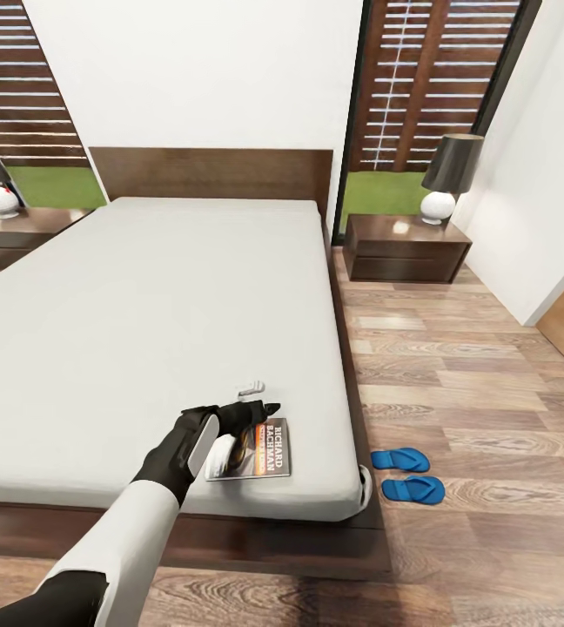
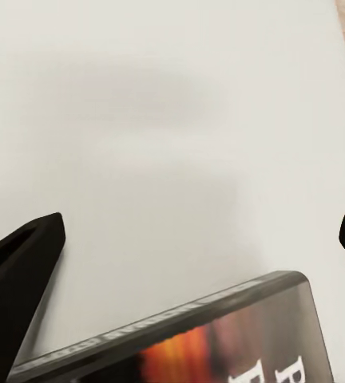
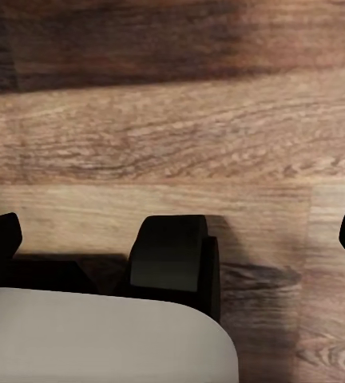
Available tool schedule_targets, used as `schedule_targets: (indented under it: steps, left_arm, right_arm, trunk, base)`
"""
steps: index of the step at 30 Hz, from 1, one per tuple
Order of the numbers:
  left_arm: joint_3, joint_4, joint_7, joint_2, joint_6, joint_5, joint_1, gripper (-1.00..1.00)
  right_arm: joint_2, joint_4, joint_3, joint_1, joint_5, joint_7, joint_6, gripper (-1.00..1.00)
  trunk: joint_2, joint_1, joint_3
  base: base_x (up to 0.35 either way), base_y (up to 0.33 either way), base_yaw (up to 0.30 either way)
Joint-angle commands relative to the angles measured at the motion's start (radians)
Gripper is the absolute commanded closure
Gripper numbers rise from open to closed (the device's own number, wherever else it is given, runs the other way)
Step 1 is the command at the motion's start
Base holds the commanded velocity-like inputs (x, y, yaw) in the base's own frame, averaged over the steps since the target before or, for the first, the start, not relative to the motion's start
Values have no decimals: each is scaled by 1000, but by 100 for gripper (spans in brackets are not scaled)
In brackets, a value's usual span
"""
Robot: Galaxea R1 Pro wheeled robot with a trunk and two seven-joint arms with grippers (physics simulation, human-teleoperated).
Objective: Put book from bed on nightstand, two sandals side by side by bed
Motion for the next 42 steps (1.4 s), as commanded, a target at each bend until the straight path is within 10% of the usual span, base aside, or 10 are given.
schedule_targets:
  steps: [1,42]
  left_arm:
    - [1,10,4,0,10,-3,0,-100]
    - [1,10,4,0,11,3,0,-100]
  right_arm:
    - [-1,3,-9,-1,10,2,-2,-100]
    - [-1,3,-9,-1,10,2,-2,-100]
  trunk:
    - [0,0,-1]
    - [49,-27,21]
  base:
    - [-3,0,0]
    - [0,0,0]
